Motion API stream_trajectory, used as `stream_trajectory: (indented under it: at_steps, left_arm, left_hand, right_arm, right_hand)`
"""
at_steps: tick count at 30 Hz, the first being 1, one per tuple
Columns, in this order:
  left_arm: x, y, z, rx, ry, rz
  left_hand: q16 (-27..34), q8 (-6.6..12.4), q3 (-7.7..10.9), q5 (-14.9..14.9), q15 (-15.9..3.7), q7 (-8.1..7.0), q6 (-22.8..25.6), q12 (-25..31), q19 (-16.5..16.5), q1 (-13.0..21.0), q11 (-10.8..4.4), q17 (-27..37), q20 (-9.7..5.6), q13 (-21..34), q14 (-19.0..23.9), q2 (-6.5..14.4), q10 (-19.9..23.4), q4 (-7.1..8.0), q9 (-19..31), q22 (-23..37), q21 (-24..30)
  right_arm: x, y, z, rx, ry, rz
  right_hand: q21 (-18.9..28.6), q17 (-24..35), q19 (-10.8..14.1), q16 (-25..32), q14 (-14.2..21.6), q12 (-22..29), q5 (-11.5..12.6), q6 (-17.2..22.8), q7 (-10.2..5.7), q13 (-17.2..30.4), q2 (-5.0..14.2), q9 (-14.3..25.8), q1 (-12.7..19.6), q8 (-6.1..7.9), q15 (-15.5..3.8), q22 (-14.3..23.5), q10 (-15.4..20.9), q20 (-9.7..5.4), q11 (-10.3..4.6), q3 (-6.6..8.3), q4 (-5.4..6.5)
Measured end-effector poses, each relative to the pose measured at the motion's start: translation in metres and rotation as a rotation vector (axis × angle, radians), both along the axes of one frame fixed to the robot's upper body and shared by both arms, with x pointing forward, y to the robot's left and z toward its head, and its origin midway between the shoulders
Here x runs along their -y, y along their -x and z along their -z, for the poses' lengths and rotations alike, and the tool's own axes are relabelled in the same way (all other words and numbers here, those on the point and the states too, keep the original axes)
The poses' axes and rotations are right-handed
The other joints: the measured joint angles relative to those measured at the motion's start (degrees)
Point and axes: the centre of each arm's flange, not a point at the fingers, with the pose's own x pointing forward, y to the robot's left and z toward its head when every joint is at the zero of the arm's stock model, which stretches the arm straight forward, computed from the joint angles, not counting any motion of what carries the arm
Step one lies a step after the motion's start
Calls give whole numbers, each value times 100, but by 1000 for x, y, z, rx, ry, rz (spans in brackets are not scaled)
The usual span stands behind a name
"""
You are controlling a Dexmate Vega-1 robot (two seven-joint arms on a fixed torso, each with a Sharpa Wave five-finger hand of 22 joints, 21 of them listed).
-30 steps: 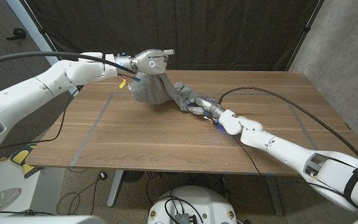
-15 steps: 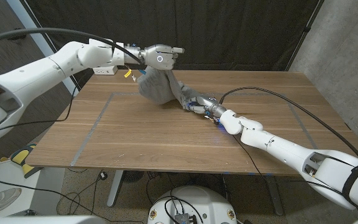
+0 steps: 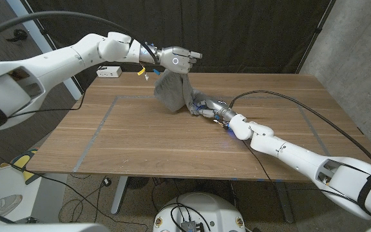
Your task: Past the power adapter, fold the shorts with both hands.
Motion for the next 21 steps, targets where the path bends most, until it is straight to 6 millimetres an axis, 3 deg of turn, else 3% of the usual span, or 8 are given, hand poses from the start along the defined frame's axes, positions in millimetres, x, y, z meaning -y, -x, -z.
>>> stream_trajectory:
  at_steps: [6, 21]
  left_arm:
    - [16, -15, 0, -16, -47, 12]
    - [32, -46, 7, -36, -90, -23]
  left_hand:
    - [0, 0, -23, 0, 31, 21, -22, -4, -20, -28, 6, -10, -20, 1, -31, 28, -73, 23, 1, 0, 0]
    - [1, 0, -24, 3, 41, 11, -34, -134, -20, -96, 29, -63, -20, -37, -103, 51, -111, 23, 9, -28, 34]
  right_arm:
    - [-1, 4, 4, -10, 18, 6]
    - [-9, 14, 13, -28, 59, 12]
  right_hand:
    - [-19, -27, -44, 2, -3, 0, 0, 0, 0, -1, 0, 0, 0, 0, 1, -1, 0, -40, 0, 17, -31]
    - [-19, -39, -103, 0, -33, -48, 0, 0, 0, -42, 0, 0, 0, -22, 26, -18, -1, -122, -1, 5, -43]
